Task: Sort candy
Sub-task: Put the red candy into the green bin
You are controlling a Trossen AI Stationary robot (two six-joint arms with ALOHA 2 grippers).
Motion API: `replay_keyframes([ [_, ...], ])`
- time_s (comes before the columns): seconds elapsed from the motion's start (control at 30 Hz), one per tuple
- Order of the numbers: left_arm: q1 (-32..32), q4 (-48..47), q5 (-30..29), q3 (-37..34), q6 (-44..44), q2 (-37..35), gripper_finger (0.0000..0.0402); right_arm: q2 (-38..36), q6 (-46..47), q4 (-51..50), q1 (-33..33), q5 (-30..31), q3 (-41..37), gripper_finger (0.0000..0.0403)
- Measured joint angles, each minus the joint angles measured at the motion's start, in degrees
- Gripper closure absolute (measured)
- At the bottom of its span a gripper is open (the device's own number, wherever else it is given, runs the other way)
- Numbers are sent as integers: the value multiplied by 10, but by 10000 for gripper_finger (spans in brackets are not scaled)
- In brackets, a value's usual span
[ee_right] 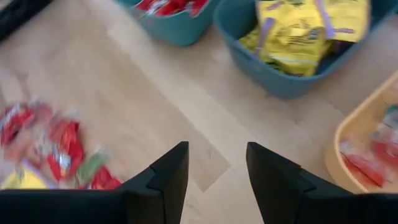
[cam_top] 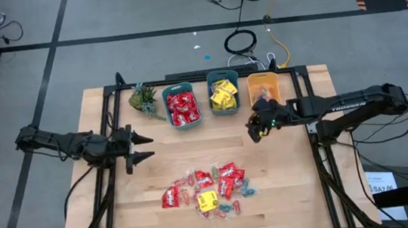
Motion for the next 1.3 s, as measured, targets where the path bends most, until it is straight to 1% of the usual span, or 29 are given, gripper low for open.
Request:
replay_keyframes([
  [0.07, -5, -30, -16, 30, -1, 31, 132, 0, -30, -1, 14, -1, 0, 260],
  [0.17, -10, -61, -28, 77, -3, 83, 132, 0, -81, -6, 30, -7, 0, 286],
  [0.3, -10, -112, -30, 153, 9, 156, 132, -13, -155, 18, 38, -62, -17, 331],
  [0.37, -10, -133, -30, 191, 1, 191, 132, -35, -181, 52, 38, -85, -51, 352],
  [0.47, -9, -150, -29, 235, -6, 236, 132, -85, -203, 143, 26, -117, -126, 376],
  [0.53, -9, -156, -29, 257, -16, 264, 132, -124, -207, 207, 15, -147, -181, 388],
  [0.6, -9, -163, -27, 271, -34, 289, 132, -163, -208, 243, 7, -174, -229, 397],
  [0.7, -9, -169, -24, 286, -53, 328, 132, -229, -210, 263, -2, -182, -293, 402],
  [0.77, -9, -171, -11, 292, -78, 357, 132, -274, -206, 263, -5, -182, -324, 400],
  [0.83, -10, -185, 19, 301, -97, 393, 132, -319, -198, 263, -8, -182, -351, 399],
  [0.97, -26, -256, 75, 330, -133, 480, 132, -391, -166, 259, -10, -182, -390, 400],
  [1.1, -52, -306, 94, 362, -173, 566, 135, -429, -132, 256, -10, -182, -406, 401],
  [1.3, -98, -282, 95, 391, -237, 655, 147, -436, -104, 255, -9, -183, -406, 401],
])
